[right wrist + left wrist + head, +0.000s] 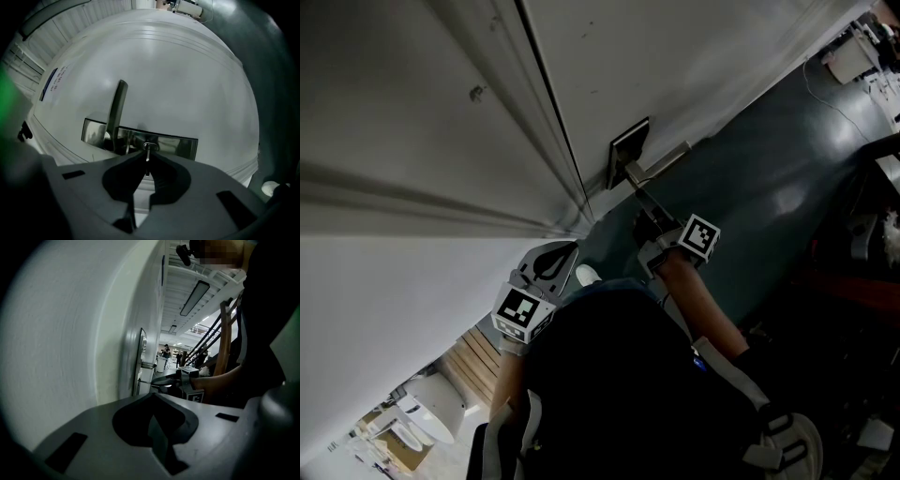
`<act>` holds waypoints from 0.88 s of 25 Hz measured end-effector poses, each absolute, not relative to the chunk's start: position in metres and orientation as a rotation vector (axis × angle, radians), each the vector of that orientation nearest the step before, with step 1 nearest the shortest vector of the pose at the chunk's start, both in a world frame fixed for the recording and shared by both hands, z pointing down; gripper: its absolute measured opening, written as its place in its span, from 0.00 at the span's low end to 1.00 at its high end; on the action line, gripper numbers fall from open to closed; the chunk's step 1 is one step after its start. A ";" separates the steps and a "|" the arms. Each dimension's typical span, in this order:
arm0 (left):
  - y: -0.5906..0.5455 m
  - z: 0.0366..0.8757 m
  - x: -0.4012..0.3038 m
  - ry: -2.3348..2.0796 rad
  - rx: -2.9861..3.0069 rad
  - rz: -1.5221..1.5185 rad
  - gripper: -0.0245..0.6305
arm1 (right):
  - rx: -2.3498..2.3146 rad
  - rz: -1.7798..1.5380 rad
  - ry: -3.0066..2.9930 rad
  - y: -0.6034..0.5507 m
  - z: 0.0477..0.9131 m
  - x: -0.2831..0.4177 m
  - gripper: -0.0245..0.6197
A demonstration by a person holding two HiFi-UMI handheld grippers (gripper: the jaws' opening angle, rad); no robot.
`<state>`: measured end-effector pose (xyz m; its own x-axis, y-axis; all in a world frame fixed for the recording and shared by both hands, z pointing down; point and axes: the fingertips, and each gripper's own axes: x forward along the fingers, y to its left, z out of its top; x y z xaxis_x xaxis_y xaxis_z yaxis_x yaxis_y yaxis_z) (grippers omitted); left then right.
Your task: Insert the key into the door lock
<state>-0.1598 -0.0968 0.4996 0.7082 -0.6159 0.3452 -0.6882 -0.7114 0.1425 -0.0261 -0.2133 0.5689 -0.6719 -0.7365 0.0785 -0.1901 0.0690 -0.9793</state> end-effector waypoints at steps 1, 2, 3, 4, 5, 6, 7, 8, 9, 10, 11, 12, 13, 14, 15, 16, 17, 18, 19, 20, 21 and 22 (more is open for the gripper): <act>-0.097 0.501 -0.160 -1.033 2.655 0.399 0.05 | -0.914 -1.639 1.908 -0.213 0.568 -0.026 0.09; -0.096 0.502 -0.160 -1.031 2.654 0.398 0.05 | -0.912 -1.640 1.905 -0.213 0.568 -0.027 0.09; -0.096 0.502 -0.159 -1.029 2.653 0.398 0.05 | -0.908 -1.642 1.901 -0.213 0.568 -0.027 0.09; -0.096 0.503 -0.159 -1.028 2.651 0.399 0.05 | -0.901 -1.644 1.894 -0.213 0.568 -0.027 0.09; -0.096 0.504 -0.159 -1.029 2.650 0.400 0.05 | -0.894 -1.648 1.887 -0.213 0.567 -0.027 0.09; -0.097 0.503 -0.159 -1.031 2.651 0.402 0.05 | -0.890 -1.650 1.883 -0.213 0.567 -0.027 0.09; -0.097 0.502 -0.159 -1.032 2.651 0.405 0.05 | -0.888 -1.650 1.882 -0.213 0.567 -0.027 0.09; -0.097 0.502 -0.159 -1.032 2.650 0.408 0.05 | -0.886 -1.649 1.882 -0.213 0.566 -0.027 0.09; -0.097 0.502 -0.159 -1.033 2.650 0.410 0.05 | -0.882 -1.649 1.881 -0.213 0.566 -0.027 0.09; -0.097 0.501 -0.159 -1.035 2.650 0.412 0.05 | -0.880 -1.651 1.880 -0.213 0.566 -0.027 0.09; -0.097 0.502 -0.160 -1.039 2.648 0.415 0.05 | -0.879 -1.654 1.879 -0.214 0.566 -0.028 0.09; -0.098 0.502 -0.160 -1.043 2.647 0.415 0.05 | -0.880 -1.659 1.877 -0.215 0.566 -0.028 0.09; -0.099 0.502 -0.160 -1.044 2.649 0.413 0.05 | -0.880 -1.665 1.871 -0.216 0.567 -0.029 0.09; -0.099 0.501 -0.159 -1.042 2.651 0.409 0.05 | -0.878 -1.670 1.863 -0.217 0.568 -0.029 0.09; -0.099 0.501 -0.159 -1.040 2.652 0.405 0.05 | -0.876 -1.672 1.857 -0.218 0.568 -0.030 0.09; -0.098 0.501 -0.158 -1.038 2.652 0.403 0.05 | -0.874 -1.672 1.853 -0.219 0.568 -0.030 0.09; -0.098 0.502 -0.158 -1.038 2.650 0.402 0.05 | -0.874 -1.673 1.852 -0.220 0.567 -0.030 0.09; -0.098 0.502 -0.158 -1.040 2.650 0.404 0.05 | -0.873 -1.674 1.850 -0.221 0.567 -0.031 0.09; -0.098 0.502 -0.158 -1.043 2.651 0.407 0.05 | -0.871 -1.677 1.847 -0.222 0.567 -0.032 0.09; -0.099 0.501 -0.158 -1.046 2.651 0.410 0.05 | -0.868 -1.679 1.842 -0.222 0.567 -0.033 0.09; -0.099 0.501 -0.158 -1.048 2.650 0.414 0.05 | -0.865 -1.680 1.838 -0.223 0.567 -0.033 0.09; -0.099 0.502 -0.158 -1.050 2.649 0.417 0.05 | -0.863 -1.681 1.836 -0.223 0.567 -0.033 0.09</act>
<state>-0.1582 -0.0986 0.5016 0.6974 -0.6218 0.3564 -0.6969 -0.7045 0.1345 -0.0328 -0.2227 0.5667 -0.6729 -0.7378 0.0532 -0.1177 0.0359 -0.9924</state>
